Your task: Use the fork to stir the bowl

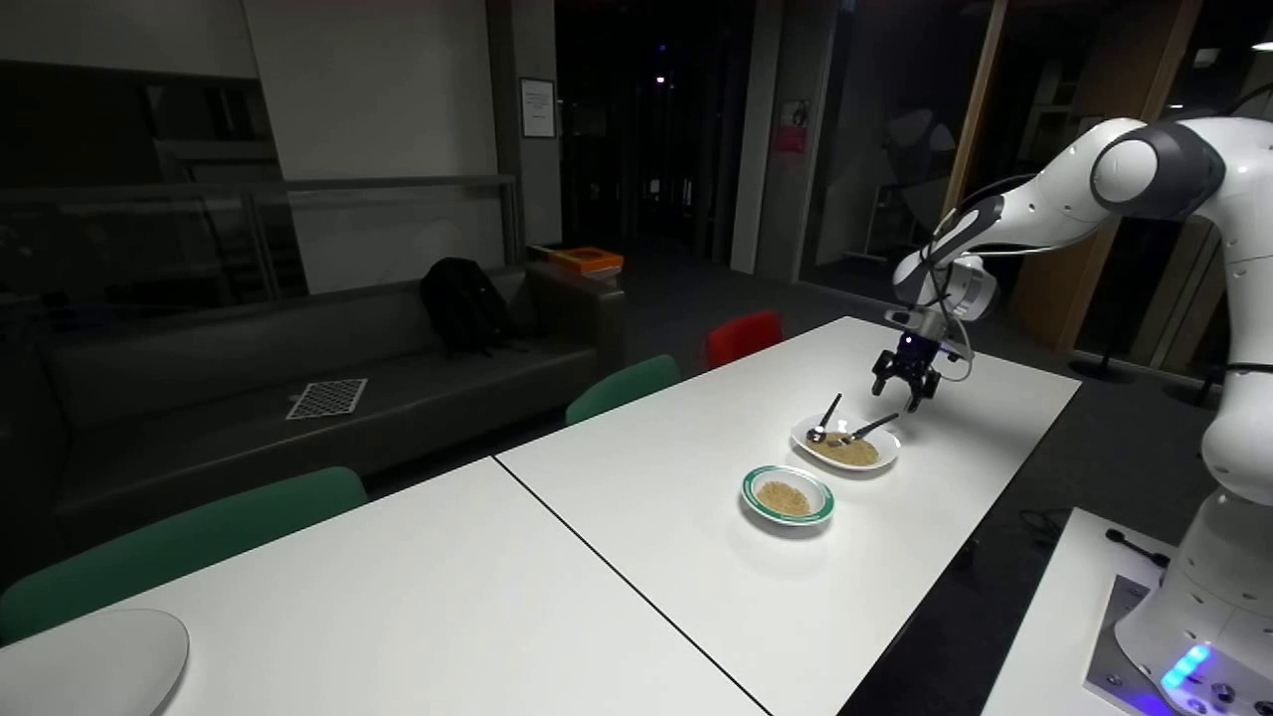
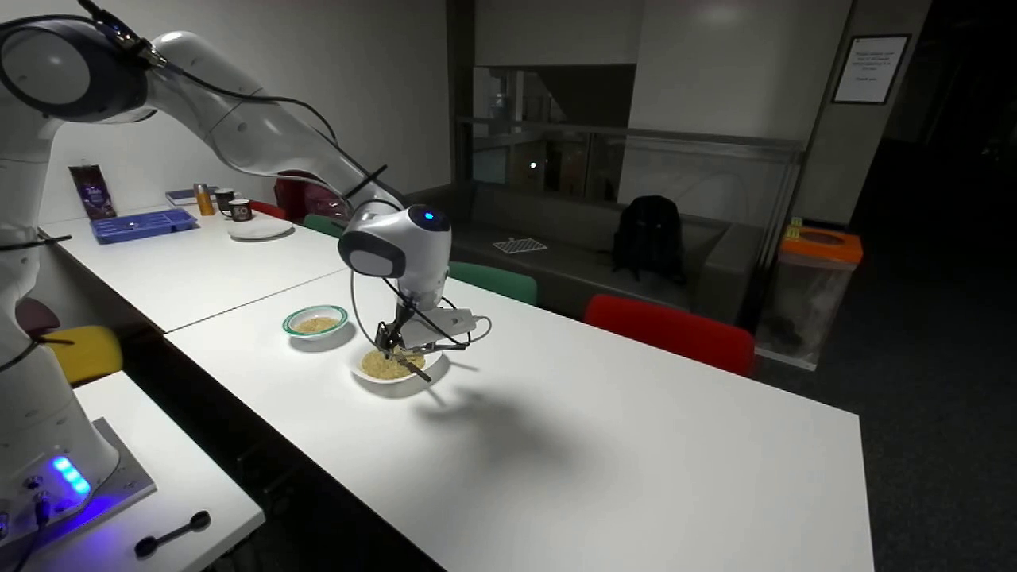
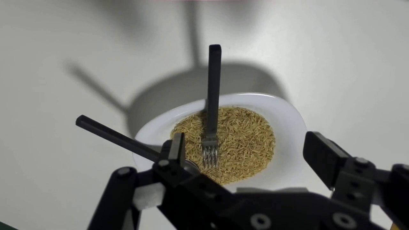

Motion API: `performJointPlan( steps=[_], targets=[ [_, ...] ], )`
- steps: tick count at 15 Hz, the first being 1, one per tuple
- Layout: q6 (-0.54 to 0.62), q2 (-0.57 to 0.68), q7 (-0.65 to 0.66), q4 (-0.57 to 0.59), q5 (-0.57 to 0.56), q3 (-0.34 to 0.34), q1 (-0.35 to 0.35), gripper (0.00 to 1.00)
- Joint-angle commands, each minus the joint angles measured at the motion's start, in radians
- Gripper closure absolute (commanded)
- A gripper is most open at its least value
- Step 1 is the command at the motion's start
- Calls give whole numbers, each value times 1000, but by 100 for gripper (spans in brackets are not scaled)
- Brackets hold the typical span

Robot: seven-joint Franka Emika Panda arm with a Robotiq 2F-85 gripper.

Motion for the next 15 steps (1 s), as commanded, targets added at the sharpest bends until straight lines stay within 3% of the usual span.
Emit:
performJointPlan(
  steps=[1,15],
  targets=[
    [30,5,-59,-13,16,23,-36,0],
    [153,118,-9,7,-26,57,-33,0]
  ],
)
